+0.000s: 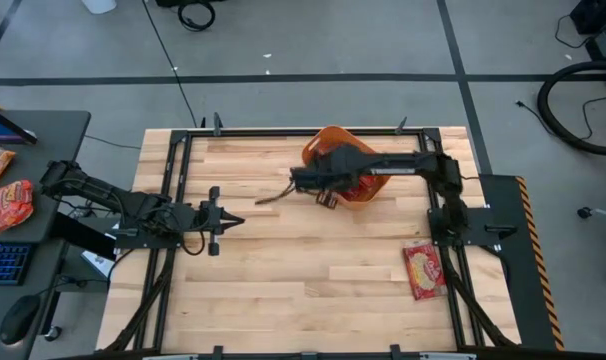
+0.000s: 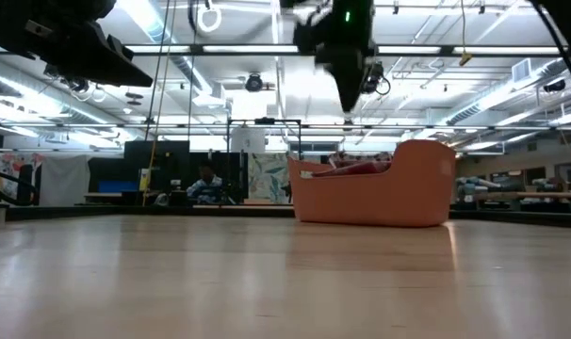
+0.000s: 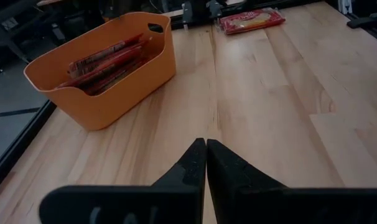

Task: Sort popcorn bags into baskets
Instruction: Put the popcorn bag into the bin

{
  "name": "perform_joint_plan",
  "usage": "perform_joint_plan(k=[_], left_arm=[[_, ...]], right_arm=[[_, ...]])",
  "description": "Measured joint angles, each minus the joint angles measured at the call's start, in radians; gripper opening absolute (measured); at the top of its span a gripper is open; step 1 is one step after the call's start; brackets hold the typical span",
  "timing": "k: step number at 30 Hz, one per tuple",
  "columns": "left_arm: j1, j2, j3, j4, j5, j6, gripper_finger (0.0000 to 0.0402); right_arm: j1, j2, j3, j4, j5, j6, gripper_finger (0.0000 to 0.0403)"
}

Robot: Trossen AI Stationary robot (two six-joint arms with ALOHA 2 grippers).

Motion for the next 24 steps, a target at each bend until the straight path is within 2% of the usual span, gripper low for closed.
perform_joint_plan(k=[8,13,18,24], left_arm=[[0.000,0.000,0.000,0.000,0.000,-0.019,0.0018],[0.000,0.000,0.000,-0.001,0.000,-0.048,0.0018],[0.000,0.000,0.000,0.000,0.000,-0.048,0.0018],[0.000,0.000,0.000,0.000,0.000,-0.048,0.0018]], right_arm=[[0.231,-0.021,-0.035,0.112,-0.114,0.125,0.0119],[0.354,-0.020,-0.145,0.058,-0.281,0.422,0.0119],[0.462,-0.020,-0.289,-0.034,-0.447,0.800,0.0119],[0.528,-0.021,-0.484,-0.016,-0.659,1.014,0.0120]])
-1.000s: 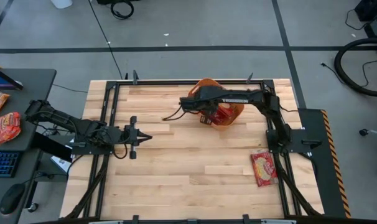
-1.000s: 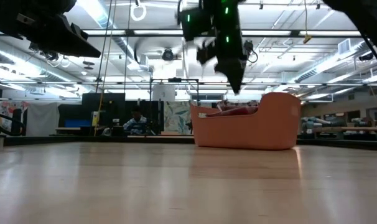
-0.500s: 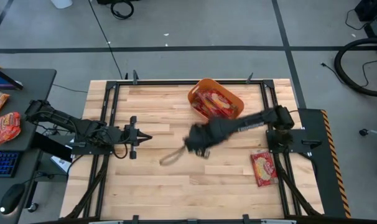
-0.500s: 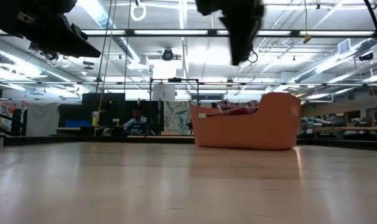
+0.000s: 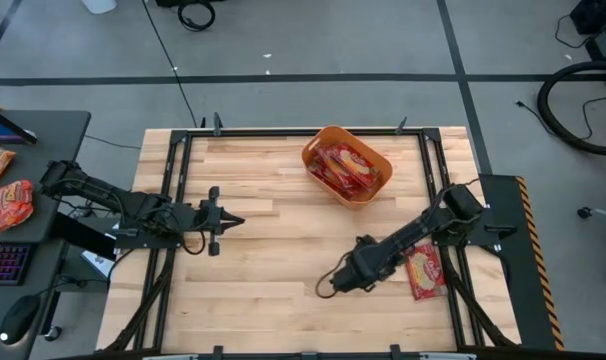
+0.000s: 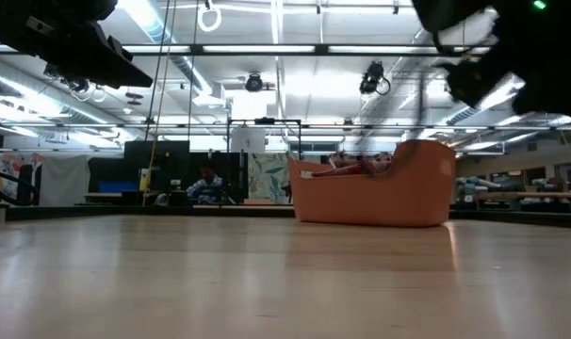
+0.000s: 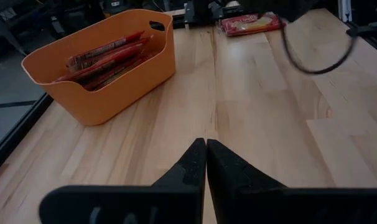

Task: Sort popcorn bags into baskets
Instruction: Put the popcorn bag into the bin

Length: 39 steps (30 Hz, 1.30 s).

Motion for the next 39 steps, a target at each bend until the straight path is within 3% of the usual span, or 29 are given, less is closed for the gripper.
perform_joint_plan(k=[4,10,20,31,35,39], left_arm=[[0.000,0.000,0.000,0.000,0.000,0.005,0.0018],[0.000,0.000,0.000,-0.001,0.000,0.005,0.0018],[0.000,0.000,0.000,-0.001,0.000,0.006,0.0018],[0.000,0.000,0.000,-0.001,0.000,0.006,0.0018],[0.000,0.000,0.000,-0.001,0.000,0.006,0.0018],[0.000,0.000,0.000,-0.001,0.000,0.006,0.0018]], right_arm=[[0.024,0.000,-0.103,0.049,-0.094,0.033,0.0127],[0.041,-0.048,-0.253,0.268,-0.111,0.084,0.0144],[0.081,-0.176,-0.423,0.380,-0.144,0.261,0.0145],[0.107,-0.188,-0.558,0.533,-0.151,0.342,0.0144],[0.108,-0.187,-0.560,0.527,-0.142,0.305,0.0129],[0.109,-0.183,-0.563,0.530,-0.141,0.267,0.0086]])
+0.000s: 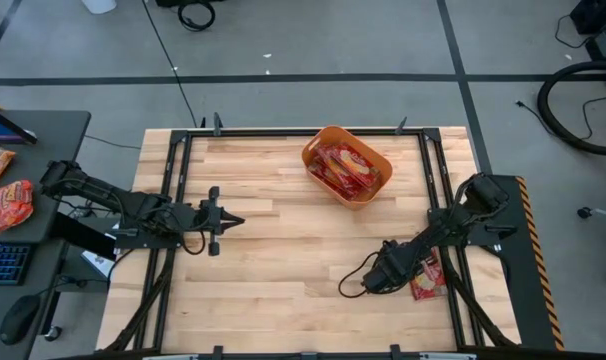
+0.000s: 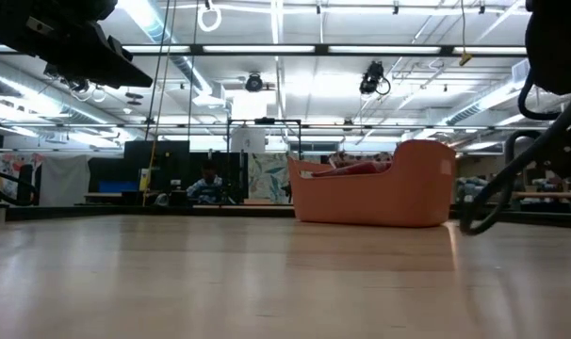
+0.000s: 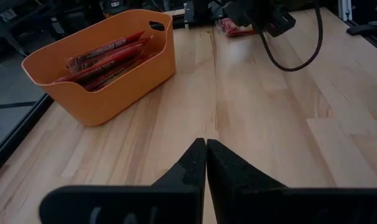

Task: Sort popcorn bags into baskets
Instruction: Put the popcorn bag into the bin

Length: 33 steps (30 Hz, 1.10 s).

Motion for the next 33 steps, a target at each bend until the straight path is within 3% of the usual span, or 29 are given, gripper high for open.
perform_joint_plan(k=[5,11,26,33], left_arm=[[0.000,0.000,0.000,0.000,0.000,0.000,0.0018],[0.000,0.000,0.000,0.000,0.000,0.000,0.0018],[0.000,0.000,0.000,0.001,0.000,0.000,0.0018],[0.000,0.000,0.000,0.003,0.000,0.000,0.0018]], right_arm=[[0.001,0.004,0.007,-0.007,0.003,-0.033,0.0013],[0.000,0.008,0.089,-0.056,0.111,-0.081,0.0008],[-0.072,0.007,0.624,-0.545,0.658,-0.195,0.0003],[-0.146,-0.012,0.782,-0.541,0.958,-0.365,0.0003]])
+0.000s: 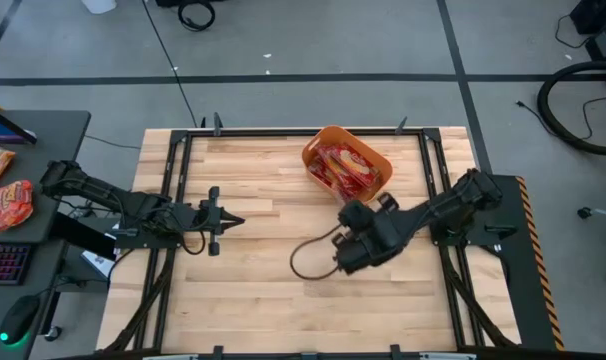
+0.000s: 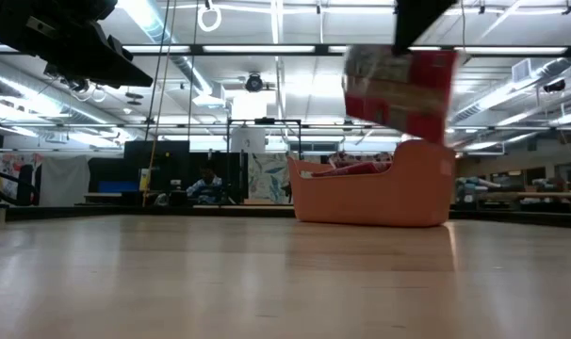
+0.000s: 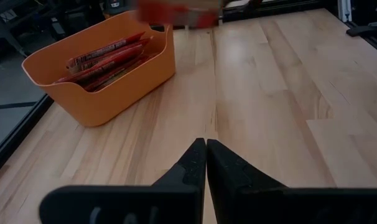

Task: Sort popcorn bags into baskets
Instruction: Put the popcorn bag into the bin

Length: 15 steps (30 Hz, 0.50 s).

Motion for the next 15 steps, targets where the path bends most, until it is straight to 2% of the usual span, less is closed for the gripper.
perform_joint_plan(k=[3,7,15], left_arm=[[0.000,0.000,0.000,-0.001,0.000,0.000,0.0018],[0.000,0.000,0.000,0.000,0.000,0.000,0.0018],[0.000,0.000,0.000,0.000,0.000,0.000,0.0018]], right_arm=[[-0.042,0.000,0.037,0.001,0.100,-0.085,0.0003],[-0.125,0.001,0.041,0.000,0.180,-0.211,0.0003],[-0.363,0.001,0.030,0.003,0.222,-0.492,0.0003]])
